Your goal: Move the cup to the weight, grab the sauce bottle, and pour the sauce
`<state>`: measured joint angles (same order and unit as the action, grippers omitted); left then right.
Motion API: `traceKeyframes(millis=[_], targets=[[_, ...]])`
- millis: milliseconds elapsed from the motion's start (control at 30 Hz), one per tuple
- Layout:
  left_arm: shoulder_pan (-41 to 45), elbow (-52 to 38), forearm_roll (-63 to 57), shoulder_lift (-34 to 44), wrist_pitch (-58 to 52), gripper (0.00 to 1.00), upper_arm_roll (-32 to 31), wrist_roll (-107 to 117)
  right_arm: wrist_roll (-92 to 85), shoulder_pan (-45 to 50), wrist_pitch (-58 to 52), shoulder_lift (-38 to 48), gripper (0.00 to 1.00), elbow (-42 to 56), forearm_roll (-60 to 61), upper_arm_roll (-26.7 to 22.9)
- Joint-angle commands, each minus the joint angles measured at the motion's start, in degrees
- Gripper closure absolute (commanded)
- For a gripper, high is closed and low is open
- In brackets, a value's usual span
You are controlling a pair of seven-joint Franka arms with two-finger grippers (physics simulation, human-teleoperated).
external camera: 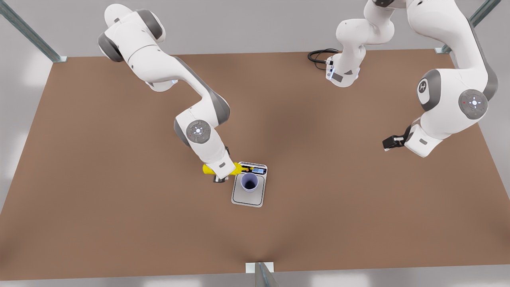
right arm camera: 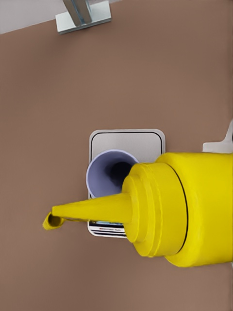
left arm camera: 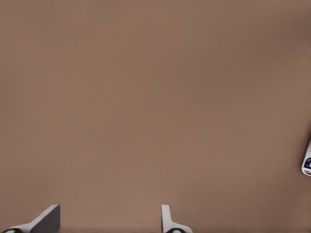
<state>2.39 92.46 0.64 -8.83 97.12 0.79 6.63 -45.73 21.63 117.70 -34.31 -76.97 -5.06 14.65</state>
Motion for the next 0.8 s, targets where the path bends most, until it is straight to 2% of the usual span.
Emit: traceKeyframes(millis=[0, 200, 267, 333, 400, 467, 600, 767], targets=[[-0.01, 0.00, 0.58, -0.04, 0.00, 0.00, 0.00, -0.04, -0.85, 0.00, -0.81, -0.14, 0.55, 0.07, 1.72, -0.06], [-0.01, -0.09, 0.94, -1.27, 0.09, 0.00, 0.18, -0.04, -0.77, 0.61, -0.28, -2.07, 0.55, 0.95, 1.89, -1.20], [-0.10, -0.09, 1.03, -1.36, 0.00, 0.00, 0.26, 0.05, -1.29, -1.59, -3.00, -1.55, 0.55, 2.62, 5.67, -1.03], [-0.10, -0.09, 1.03, -1.36, -0.18, 0.00, 0.26, 0.05, -1.47, -2.55, -5.46, -1.55, 0.55, 4.99, 8.57, -0.85], [-0.10, -0.09, 1.03, -1.36, -0.26, 0.00, 0.26, 0.05, -1.12, -1.15, -8.80, -4.18, 0.55, 12.28, 8.57, -1.29], [-0.01, -0.09, 0.94, -1.36, -0.26, 0.00, 0.26, 0.05, -0.94, 3.51, -9.51, -7.08, 0.55, 16.68, 8.75, -6.03], [-0.01, -0.09, 0.94, -1.36, -0.62, 0.00, 0.26, 0.05, 0.03, 6.41, -9.33, -8.22, 0.55, 16.86, 8.66, -8.05], [0.16, -0.09, 0.94, -1.36, -0.79, 0.00, 0.18, 0.14, -0.06, 5.18, -10.65, -8.14, 0.55, 16.86, 9.63, -7.79]])
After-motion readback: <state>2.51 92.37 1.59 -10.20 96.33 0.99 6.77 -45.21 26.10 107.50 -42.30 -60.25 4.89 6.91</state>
